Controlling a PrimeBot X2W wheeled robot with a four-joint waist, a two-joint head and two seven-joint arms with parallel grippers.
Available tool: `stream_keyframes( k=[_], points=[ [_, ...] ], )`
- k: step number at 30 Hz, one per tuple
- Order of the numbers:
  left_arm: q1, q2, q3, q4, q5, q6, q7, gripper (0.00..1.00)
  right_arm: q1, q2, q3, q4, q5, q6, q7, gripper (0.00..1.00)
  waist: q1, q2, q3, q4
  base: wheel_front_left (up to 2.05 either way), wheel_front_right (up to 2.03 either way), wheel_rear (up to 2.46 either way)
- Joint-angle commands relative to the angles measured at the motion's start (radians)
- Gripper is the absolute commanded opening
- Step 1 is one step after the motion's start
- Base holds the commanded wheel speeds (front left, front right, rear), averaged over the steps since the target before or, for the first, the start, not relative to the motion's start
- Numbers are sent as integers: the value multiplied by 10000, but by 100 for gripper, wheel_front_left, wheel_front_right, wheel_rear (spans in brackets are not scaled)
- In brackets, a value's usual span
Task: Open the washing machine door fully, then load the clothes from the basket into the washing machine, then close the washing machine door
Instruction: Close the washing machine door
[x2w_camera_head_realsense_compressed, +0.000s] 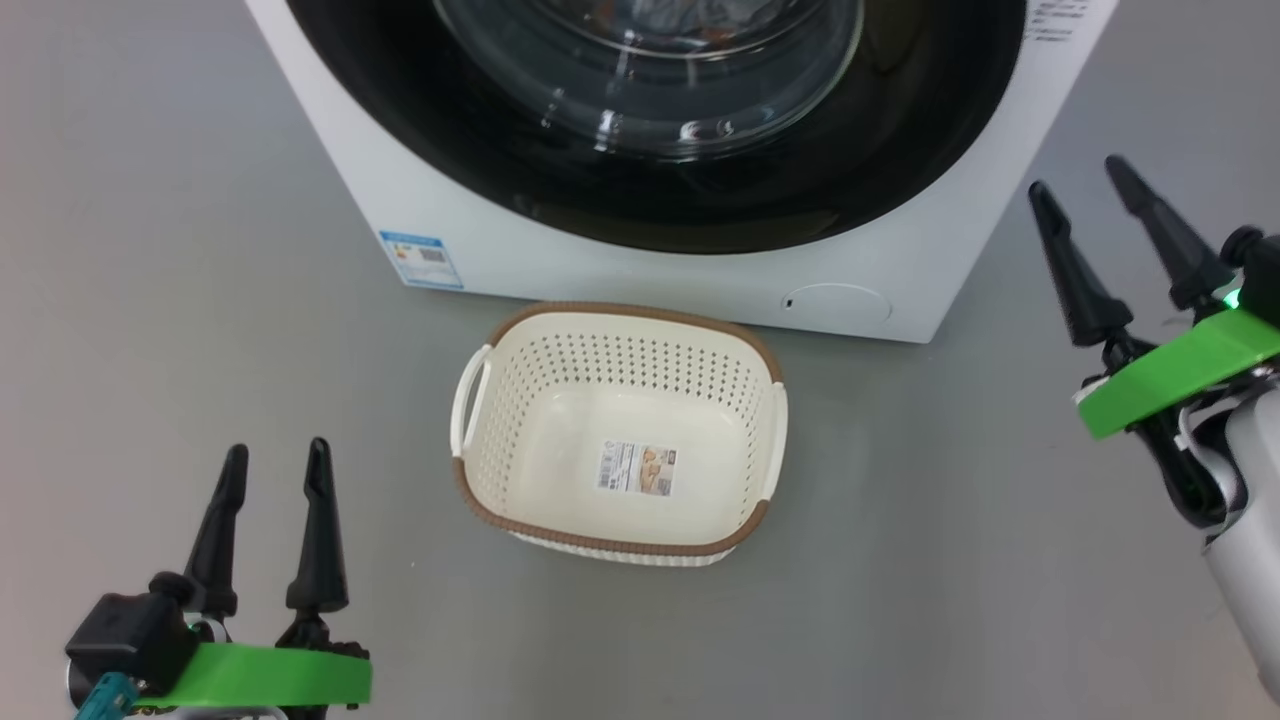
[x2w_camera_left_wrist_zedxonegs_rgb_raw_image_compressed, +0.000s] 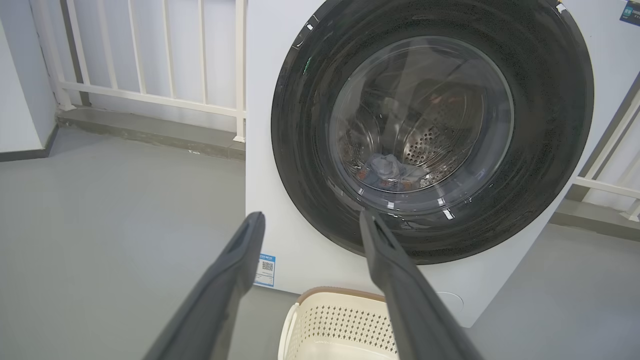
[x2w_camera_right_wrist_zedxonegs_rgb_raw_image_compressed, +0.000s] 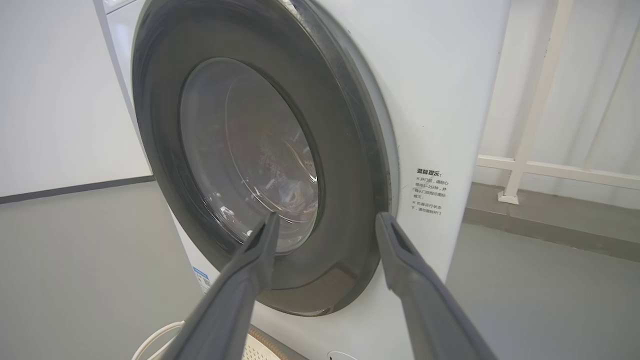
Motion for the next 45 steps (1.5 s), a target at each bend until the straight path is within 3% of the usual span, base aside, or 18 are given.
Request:
stream_keyframes(
  k=[1, 16, 26, 45],
  points=[
    [17, 194, 358, -154, 93, -74, -90, 100, 349, 42, -20, -307, -93, -27, -46, 100, 0, 0, -430, -434, 0, 0, 0],
    [358, 206, 356, -35, 41, -98, -90, 100, 2504, 813, -1020, -940, -265, -27, -46, 100, 0, 0, -1340, -1147, 0, 0, 0],
    [685, 607, 25, -285, -291, -100, -90, 100, 3611, 1083, -1503, -1341, -237, -27, -46, 100, 0, 0, -1540, -1686, 0, 0, 0],
    [866, 684, 123, -277, -157, -101, -90, 100, 4392, 1483, -2083, -1816, -729, -27, -46, 100, 0, 0, -1592, -2144, 0, 0, 0]
  ],
)
